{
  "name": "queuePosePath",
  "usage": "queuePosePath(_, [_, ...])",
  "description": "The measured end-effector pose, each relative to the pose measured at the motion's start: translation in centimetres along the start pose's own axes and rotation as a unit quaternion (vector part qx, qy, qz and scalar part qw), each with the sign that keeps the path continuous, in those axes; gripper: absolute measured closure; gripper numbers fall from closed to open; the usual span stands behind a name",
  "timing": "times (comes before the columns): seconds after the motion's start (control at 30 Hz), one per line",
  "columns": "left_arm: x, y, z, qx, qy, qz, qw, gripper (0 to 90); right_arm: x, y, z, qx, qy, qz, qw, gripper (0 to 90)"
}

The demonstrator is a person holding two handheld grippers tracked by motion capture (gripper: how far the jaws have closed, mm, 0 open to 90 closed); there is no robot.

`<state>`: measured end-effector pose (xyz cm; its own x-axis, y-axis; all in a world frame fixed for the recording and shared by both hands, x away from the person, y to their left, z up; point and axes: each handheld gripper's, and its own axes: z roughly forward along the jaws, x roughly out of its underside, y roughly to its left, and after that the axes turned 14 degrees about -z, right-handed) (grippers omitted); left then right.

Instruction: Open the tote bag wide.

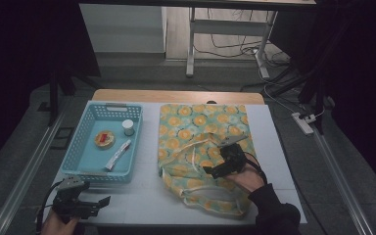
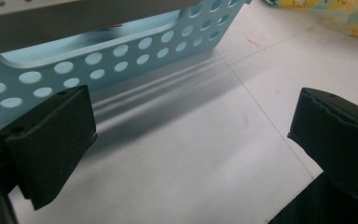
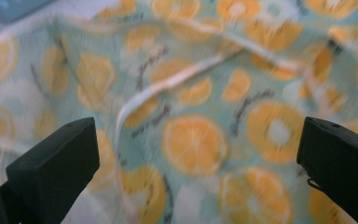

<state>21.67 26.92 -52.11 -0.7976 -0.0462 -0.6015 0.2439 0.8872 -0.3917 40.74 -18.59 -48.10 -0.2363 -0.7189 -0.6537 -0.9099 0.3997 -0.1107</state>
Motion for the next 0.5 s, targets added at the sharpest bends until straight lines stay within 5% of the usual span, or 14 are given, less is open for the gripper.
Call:
queuePosePath(0.2, [0.0, 0.0, 0.0, 0.0, 0.001, 0.001, 1.0, 0.4, 2.2, 0.9, 0.9, -0.015, 0.024, 0.006, 0.9996, 0.0])
queuePosePath(0.37, [0.0, 0.0, 0.0, 0.001, 0.001, 0.002, 1.0, 0.3, 3.2, 1.7, 2.5, -0.01, 0.061, -0.02, 0.9979, 0.0])
queuePosePath(0.43, [0.0, 0.0, 0.0, 0.001, 0.001, 0.002, 1.0, 0.4, 3.2, 2.0, 2.6, 0.009, 0.058, -0.045, 0.9972, 6.3])
queuePosePath(0.5, [-0.1, 0.0, 0.0, 0.001, 0.002, 0.001, 1.0, 0.4, 3.1, 1.9, 2.4, 0.005, 0.045, -0.043, 0.998, 19.5])
